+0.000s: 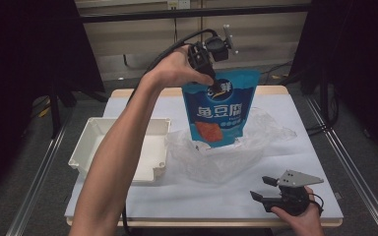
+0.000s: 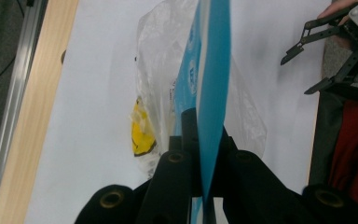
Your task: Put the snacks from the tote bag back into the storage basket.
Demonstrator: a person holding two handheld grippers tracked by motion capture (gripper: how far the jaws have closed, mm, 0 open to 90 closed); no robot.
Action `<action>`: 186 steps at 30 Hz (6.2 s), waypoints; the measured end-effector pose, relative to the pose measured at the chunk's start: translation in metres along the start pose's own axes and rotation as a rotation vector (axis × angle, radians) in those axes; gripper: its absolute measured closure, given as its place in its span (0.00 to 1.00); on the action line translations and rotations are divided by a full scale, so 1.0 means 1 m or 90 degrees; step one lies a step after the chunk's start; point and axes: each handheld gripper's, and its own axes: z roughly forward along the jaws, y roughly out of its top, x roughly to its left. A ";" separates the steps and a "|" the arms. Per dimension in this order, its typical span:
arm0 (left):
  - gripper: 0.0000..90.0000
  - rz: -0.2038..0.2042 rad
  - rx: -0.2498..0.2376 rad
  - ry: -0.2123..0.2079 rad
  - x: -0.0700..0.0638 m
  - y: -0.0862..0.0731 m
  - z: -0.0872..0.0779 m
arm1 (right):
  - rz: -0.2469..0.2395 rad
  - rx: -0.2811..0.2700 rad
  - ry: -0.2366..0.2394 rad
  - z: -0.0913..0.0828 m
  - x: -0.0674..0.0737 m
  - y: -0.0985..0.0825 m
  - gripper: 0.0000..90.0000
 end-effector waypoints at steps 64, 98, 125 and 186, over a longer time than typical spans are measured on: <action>1.00 -0.130 0.078 0.099 0.055 -0.208 -0.072 | -0.006 -0.008 0.016 0.004 0.001 0.002 0.35; 1.00 -0.054 0.068 0.131 0.077 -0.208 0.000 | 0.002 -0.007 0.027 0.003 0.001 0.001 0.34; 0.57 -0.179 0.001 0.133 0.074 -0.233 -0.016 | 0.006 -0.005 0.028 0.005 -0.001 0.001 0.34; 0.12 -0.285 -0.161 0.193 0.044 -0.272 -0.019 | 0.000 -0.012 0.029 0.006 0.000 0.004 0.33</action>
